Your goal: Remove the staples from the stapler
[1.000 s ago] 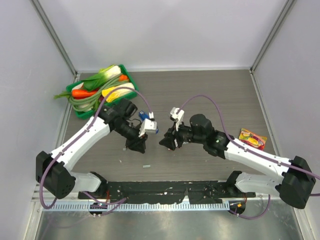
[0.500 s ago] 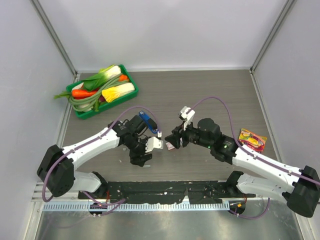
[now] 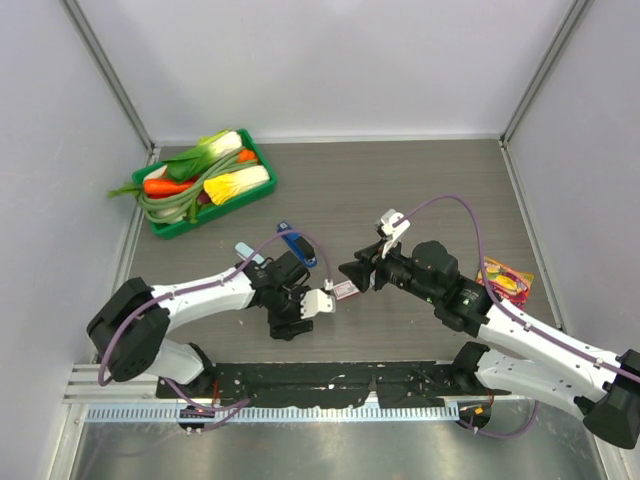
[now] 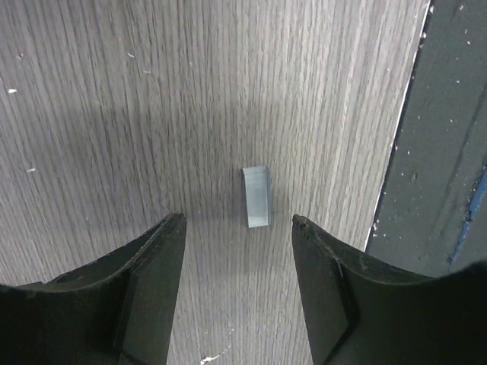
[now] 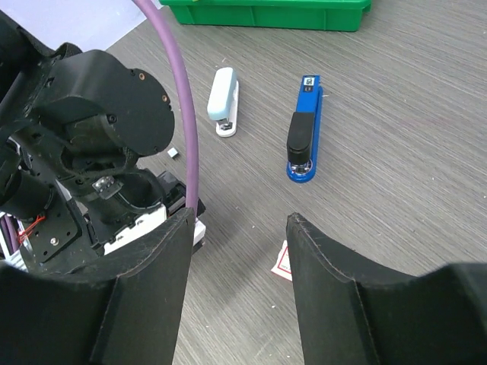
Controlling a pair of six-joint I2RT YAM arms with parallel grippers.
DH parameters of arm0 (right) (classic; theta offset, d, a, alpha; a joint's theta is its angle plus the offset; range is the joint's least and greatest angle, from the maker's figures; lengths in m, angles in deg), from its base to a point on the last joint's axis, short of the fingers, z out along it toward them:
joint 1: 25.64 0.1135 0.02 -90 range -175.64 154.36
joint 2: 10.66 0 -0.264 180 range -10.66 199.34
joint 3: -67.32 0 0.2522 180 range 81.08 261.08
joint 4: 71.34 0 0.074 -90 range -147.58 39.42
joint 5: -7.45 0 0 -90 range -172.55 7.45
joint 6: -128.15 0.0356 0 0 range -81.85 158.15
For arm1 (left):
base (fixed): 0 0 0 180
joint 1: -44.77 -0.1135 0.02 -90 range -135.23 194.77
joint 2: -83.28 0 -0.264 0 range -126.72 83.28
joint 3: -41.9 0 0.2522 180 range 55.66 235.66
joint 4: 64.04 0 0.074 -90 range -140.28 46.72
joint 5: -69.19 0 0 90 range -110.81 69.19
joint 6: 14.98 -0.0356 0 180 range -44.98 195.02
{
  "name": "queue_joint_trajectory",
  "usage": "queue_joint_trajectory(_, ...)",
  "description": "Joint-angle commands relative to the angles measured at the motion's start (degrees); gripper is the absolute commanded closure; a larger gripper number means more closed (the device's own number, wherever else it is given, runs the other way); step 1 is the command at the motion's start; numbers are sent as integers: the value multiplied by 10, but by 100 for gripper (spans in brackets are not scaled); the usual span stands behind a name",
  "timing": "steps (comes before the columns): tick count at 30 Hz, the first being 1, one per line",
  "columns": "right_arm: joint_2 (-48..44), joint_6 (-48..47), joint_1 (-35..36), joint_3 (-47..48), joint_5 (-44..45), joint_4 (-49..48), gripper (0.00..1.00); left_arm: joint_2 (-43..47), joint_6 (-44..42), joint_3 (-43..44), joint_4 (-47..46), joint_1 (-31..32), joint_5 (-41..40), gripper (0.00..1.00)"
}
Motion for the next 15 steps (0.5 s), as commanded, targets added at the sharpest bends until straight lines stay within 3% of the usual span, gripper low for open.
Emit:
queue_joint_trajectory(1, -1, 6, -2, 13, 14, -17, 43, -9, 25, 0, -54, 17, -23, 38)
queue_joint_trajectory(8, -4, 7, -3, 19, 14, -11, 44, -19, 33, -16, -78, 38, -53, 40)
queue_joint_trajectory(15, -3, 6, -5, 28, 16, 0, 46, -11, 29, -43, -82, 51, -74, 50)
